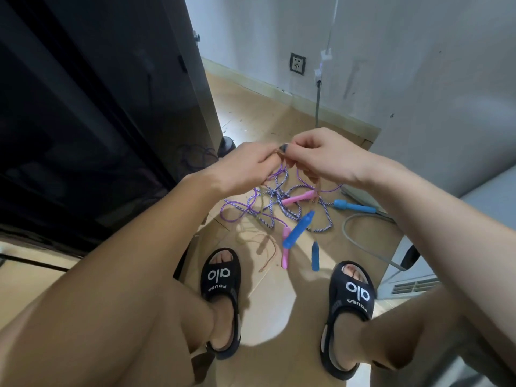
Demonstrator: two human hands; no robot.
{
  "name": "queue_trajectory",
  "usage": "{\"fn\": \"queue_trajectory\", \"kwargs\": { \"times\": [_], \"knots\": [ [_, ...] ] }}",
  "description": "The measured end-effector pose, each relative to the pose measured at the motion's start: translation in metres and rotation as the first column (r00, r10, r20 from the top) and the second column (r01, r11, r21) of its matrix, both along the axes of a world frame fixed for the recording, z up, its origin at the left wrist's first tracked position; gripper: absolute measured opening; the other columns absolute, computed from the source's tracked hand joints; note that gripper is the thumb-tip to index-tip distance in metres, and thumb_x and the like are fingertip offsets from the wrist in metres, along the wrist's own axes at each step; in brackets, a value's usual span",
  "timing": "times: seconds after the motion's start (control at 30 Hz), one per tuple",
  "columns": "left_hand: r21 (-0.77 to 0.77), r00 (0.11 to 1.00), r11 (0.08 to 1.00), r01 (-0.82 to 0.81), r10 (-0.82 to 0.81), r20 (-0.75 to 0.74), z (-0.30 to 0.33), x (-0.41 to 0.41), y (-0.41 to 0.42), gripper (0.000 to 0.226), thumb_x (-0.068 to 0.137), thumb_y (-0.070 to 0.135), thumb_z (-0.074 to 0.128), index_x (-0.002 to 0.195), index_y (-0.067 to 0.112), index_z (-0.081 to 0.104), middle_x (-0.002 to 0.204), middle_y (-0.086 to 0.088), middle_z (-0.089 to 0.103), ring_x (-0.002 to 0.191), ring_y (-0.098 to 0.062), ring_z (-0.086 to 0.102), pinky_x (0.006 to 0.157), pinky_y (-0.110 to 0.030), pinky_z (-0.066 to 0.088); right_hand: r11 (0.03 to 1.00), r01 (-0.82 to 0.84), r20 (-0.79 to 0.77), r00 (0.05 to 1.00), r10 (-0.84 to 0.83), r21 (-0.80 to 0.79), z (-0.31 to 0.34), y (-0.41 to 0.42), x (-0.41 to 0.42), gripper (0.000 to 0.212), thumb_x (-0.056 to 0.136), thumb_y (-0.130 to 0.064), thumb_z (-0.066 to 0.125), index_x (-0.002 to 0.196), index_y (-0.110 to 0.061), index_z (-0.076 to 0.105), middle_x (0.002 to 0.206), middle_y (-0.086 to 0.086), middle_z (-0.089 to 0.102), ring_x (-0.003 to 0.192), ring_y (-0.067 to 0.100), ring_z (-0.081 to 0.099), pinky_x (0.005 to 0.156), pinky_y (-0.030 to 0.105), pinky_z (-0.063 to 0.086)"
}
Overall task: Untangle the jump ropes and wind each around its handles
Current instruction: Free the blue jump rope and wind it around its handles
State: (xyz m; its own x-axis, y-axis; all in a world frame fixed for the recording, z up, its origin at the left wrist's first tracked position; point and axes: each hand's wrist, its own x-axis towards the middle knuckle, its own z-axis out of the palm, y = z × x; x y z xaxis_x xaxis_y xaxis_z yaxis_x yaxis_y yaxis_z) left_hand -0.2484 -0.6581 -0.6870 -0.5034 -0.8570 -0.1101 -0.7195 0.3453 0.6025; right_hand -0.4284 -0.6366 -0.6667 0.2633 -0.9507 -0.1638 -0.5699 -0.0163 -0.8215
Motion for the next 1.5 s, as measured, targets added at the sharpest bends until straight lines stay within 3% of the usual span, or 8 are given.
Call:
{"fn": "queue_trajectory", "kwargs": {
  "times": [0.23,0.43,0.6,0.87,0.97,1.27,1.37,1.5],
  "knots": [
    [-0.023,0.958,0.987,-0.160,0.161,0.236,-0.010,0.032,-0.014,0.030,0.104,0.029,0.036,0.091,0.011,0.055,0.092,-0.010,0.063,0.088,-0.031,0.060,0.077,-0.040,0.049,0.995,-0.010,-0.071,0.997,0.017,0.094,-0.005,0.002,-0.020,0.032,0.096,-0.025,0.056,0.072,-0.006,0.064,0.052,0.000,0.047,0.046,0.017,0.049,0.049,0.025,0.047],
    [0.070,0.998,0.997,0.016,-0.012,-0.057,-0.004,0.000,0.003,0.017,0.097,0.037,0.053,0.080,0.033,0.053,0.065,0.015,0.049,0.066,-0.014,0.049,0.062,-0.030,0.041,0.994,-0.039,0.072,0.997,0.032,0.097,-0.003,0.003,-0.008,0.030,0.098,-0.021,0.056,0.072,-0.008,0.060,0.054,0.001,0.044,0.051,0.020,0.044,0.052,0.029,0.045],
    [0.100,0.988,0.992,0.074,-0.060,-0.140,0.002,0.008,0.002,0.026,0.104,0.033,0.051,0.084,0.019,0.059,0.062,0.015,0.043,0.061,-0.007,0.037,0.054,-0.019,0.030,0.991,-0.033,0.090,0.996,0.021,0.127,-0.007,-0.001,-0.023,0.029,0.096,-0.019,0.061,0.078,0.004,0.063,0.056,0.006,0.052,0.050,0.020,0.052,0.054,0.027,0.047],
    [0.027,0.998,0.998,0.048,-0.047,-0.031,0.005,0.016,0.000,0.030,0.101,0.038,0.053,0.082,0.017,0.065,0.075,-0.011,0.055,0.064,-0.010,0.041,0.064,-0.032,0.035,0.981,-0.102,0.083,0.992,0.090,0.165,-0.009,-0.001,-0.026,0.030,0.094,-0.012,0.064,0.064,-0.010,0.061,0.062,0.009,0.063,0.062,0.022,0.061,0.072,0.039,0.053],
    [0.018,0.999,0.999,0.035,-0.035,-0.024,0.005,0.017,-0.002,0.028,0.101,0.039,0.054,0.083,0.021,0.066,0.072,-0.006,0.056,0.061,-0.008,0.041,0.061,-0.029,0.036,0.984,-0.088,0.076,0.994,0.077,0.153,-0.011,-0.002,-0.027,0.034,0.092,-0.012,0.065,0.058,-0.017,0.062,0.061,0.009,0.063,0.064,0.023,0.064,0.081,0.044,0.054],
    [0.232,0.982,0.973,-0.020,0.063,-0.178,0.006,0.030,-0.006,0.030,0.104,0.023,0.051,0.085,0.010,0.069,0.062,0.000,0.053,0.054,-0.013,0.050,0.058,-0.021,0.045,0.984,-0.090,0.033,0.996,0.086,0.153,-0.006,0.001,-0.031,0.030,0.094,-0.017,0.064,0.065,-0.010,0.062,0.062,0.008,0.064,0.058,0.016,0.059,0.065,0.029,0.044],
    [0.182,0.994,0.980,-0.076,0.090,-0.066,0.002,0.038,-0.012,0.031,0.102,0.023,0.052,0.080,0.008,0.069,0.062,0.000,0.058,0.055,-0.012,0.055,0.064,-0.024,0.048,0.988,-0.077,-0.011,0.997,0.079,0.135,-0.004,0.002,-0.034,0.036,0.094,-0.018,0.064,0.059,-0.014,0.059,0.060,0.006,0.065,0.055,0.012,0.053,0.058,0.021,0.040],
    [0.095,0.953,0.980,-0.174,0.143,0.266,-0.011,0.055,-0.023,0.032,0.099,0.025,0.050,0.072,0.018,0.067,0.074,0.000,0.068,0.073,-0.017,0.064,0.075,-0.035,0.053,0.988,-0.071,-0.024,0.997,0.075,0.137,-0.003,0.003,-0.035,0.037,0.095,-0.017,0.063,0.058,-0.014,0.056,0.059,0.006,0.062,0.056,0.015,0.055,0.055,0.019,0.042]
  ]
}}
